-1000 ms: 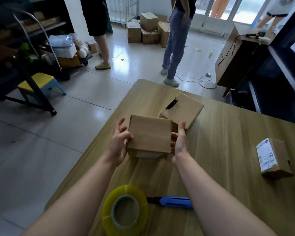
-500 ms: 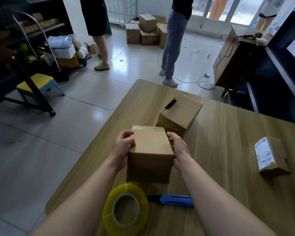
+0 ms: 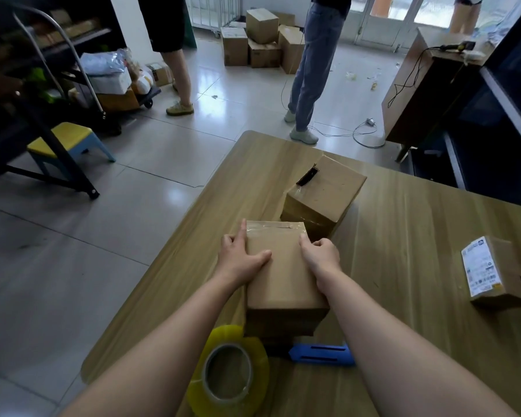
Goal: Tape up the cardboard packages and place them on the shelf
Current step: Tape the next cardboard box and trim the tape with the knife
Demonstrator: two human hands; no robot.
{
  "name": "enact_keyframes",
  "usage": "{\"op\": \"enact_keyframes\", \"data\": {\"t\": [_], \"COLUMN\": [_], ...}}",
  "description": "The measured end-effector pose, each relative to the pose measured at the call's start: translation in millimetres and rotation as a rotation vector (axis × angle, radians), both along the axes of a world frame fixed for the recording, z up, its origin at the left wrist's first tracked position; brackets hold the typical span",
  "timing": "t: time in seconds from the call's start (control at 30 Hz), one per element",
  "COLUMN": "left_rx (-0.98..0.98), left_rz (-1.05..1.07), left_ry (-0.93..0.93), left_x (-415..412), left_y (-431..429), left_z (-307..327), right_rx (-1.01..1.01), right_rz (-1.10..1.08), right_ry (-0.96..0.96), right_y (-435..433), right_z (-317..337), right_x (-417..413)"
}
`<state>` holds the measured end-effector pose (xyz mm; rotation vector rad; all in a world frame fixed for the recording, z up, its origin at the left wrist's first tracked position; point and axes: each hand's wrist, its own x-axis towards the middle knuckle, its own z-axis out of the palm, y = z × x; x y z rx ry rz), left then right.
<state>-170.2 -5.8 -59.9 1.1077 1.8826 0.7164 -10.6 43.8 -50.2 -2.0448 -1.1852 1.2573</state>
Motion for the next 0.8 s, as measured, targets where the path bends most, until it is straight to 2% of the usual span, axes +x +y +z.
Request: {"op": "enact_keyframes", "data": {"t": [0.23,0.3,0.4,0.47,0.6,0.7,0.8], "left_rx": [-0.029,-0.063,-0.015,0.043,0.054,0.019,0.084], "left_rz": [-0.164,-0.140,-0.099,-0.152,-0.339,-0.391,-0.386], "left_ry": [0.090,0.155,0.408,0.586,0.721,0.774,0.795], "left_x": [-2,-4,-1,4,12,16,18], "left_y": [24,30,43,55,80,94,96], "left_z": [1,5,9,6,-5,-12,-18], "right_rx": [0.147,0.140,0.105,0.148,0.381,0.327,0.320], "right_rz": [0.218,0.275,0.315,0.307,0.463,0.574,0.614], "right_ry": [-0.296,-0.438,-0.614,-0.684,-0.646,-0.602,-0.639], "right_y": [18,20,22,26,44,60,67], "right_z": [-6,-6,-8,-8,-10,-15,-24], "right_x": [1,2,1,-2,-17,-27,-31]}}
